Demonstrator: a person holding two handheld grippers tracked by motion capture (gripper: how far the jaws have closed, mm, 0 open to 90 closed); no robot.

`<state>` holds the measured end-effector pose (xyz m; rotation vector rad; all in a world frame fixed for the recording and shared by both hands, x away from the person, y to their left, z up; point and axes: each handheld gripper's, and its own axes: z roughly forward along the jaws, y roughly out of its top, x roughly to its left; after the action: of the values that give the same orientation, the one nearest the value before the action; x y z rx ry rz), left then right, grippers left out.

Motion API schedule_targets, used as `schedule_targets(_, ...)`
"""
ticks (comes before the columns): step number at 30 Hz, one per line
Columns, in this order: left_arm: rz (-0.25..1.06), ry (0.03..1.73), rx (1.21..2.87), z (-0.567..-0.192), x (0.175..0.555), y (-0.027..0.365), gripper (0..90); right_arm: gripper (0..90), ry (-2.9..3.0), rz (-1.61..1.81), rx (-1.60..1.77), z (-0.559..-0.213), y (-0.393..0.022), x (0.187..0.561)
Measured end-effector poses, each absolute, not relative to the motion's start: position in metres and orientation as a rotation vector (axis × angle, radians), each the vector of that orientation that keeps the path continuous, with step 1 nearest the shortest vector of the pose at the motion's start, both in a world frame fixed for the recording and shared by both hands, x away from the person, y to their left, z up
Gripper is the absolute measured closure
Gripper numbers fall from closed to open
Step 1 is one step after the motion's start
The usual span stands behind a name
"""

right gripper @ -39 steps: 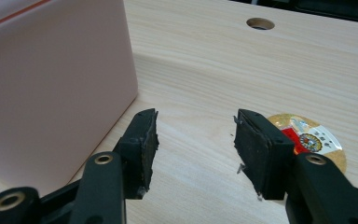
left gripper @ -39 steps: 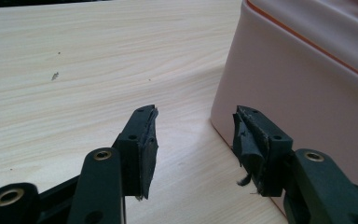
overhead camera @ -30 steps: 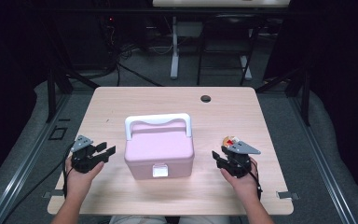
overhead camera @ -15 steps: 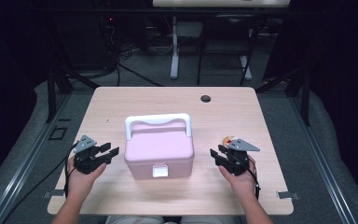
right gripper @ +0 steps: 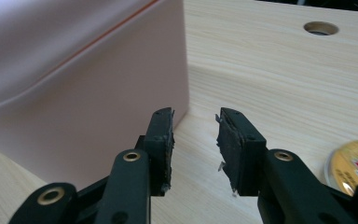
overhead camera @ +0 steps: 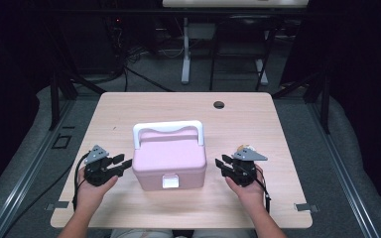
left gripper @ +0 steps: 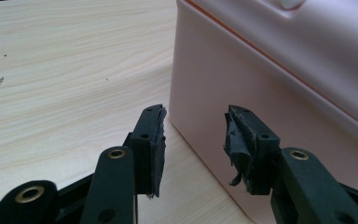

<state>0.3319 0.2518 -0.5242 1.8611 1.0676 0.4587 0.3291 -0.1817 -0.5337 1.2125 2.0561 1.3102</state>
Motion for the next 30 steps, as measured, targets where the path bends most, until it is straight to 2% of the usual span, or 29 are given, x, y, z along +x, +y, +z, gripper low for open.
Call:
schedule_targets(4,0.443,1.077,1.859,-0.525,0.330,0.250,54.8,61.4,2.090,1.315,1.175,-0.537,-0.172,0.331)
schedule_targets(11,0.450,1.085,1.855,-0.527,0.327,0.247,54.4,62.2,2.073,1.306,1.155,-0.535,-0.162,0.330)
schedule_targets(24,0.409,1.097,1.838,-0.531,0.328,0.240,62.0,60.8,2.102,1.354,1.183,-0.537,-0.162,0.332)
schedule_targets(26,0.397,1.093,1.846,-0.530,0.327,0.240,63.1,62.9,2.119,1.351,1.170,-0.536,-0.158,0.330)
schedule_targets(27,0.397,1.089,1.835,-0.531,0.326,0.239,66.8,67.5,2.119,1.327,1.147,-0.535,-0.156,0.328)
schedule_targets(29,0.395,1.090,1.840,-0.530,0.326,0.239,70.1,69.7,2.123,1.332,1.142,-0.535,-0.155,0.327)
schedule_targets(30,0.385,1.085,1.836,-0.530,0.325,0.238,72.2,75.4,2.124,1.333,1.152,-0.534,-0.153,0.325)
